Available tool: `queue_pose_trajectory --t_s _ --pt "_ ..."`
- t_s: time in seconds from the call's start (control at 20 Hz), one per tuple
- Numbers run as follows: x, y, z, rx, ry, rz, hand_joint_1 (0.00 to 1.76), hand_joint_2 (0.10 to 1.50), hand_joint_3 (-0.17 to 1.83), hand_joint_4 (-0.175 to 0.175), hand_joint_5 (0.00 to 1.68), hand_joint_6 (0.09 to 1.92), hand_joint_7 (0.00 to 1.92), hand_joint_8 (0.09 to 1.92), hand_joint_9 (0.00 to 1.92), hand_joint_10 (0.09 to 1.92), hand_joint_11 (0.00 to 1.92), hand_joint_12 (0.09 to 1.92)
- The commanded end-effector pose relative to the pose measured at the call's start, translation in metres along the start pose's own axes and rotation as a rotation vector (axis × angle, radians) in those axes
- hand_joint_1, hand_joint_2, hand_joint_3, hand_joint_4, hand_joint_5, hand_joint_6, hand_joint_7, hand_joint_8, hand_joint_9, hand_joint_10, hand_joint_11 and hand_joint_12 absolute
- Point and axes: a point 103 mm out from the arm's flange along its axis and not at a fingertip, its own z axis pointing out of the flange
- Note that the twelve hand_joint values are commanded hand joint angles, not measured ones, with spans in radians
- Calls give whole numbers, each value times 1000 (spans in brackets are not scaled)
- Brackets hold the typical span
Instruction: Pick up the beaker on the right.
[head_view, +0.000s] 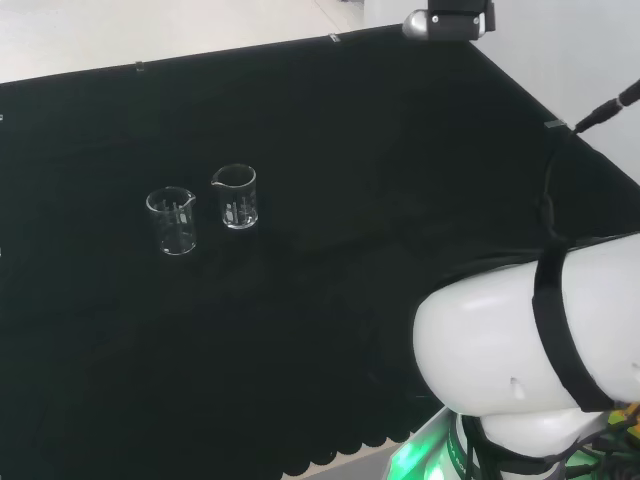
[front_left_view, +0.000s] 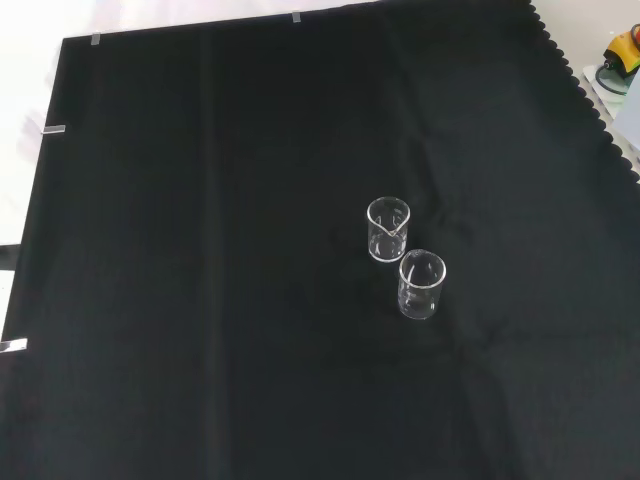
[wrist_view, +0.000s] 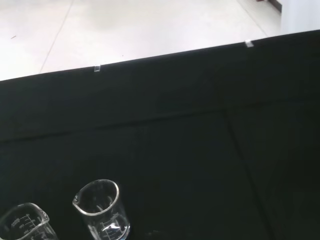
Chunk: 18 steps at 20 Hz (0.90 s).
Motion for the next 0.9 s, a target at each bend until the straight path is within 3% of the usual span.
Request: queue_pose_trajectory --t_s 0.05,0.45,0.9 --pt "-3 43 36 0 56 -35 457 685 947 -31 181 87 99 569 155 667 0 1104" --pt "-14 82 82 53 114 -59 544 576 1014 -36 216 87 120 607 205 686 0 1185" --pt "-23 102 132 112 215 -103 605 515 1038 -41 239 87 143 625 234 695 0 1190"
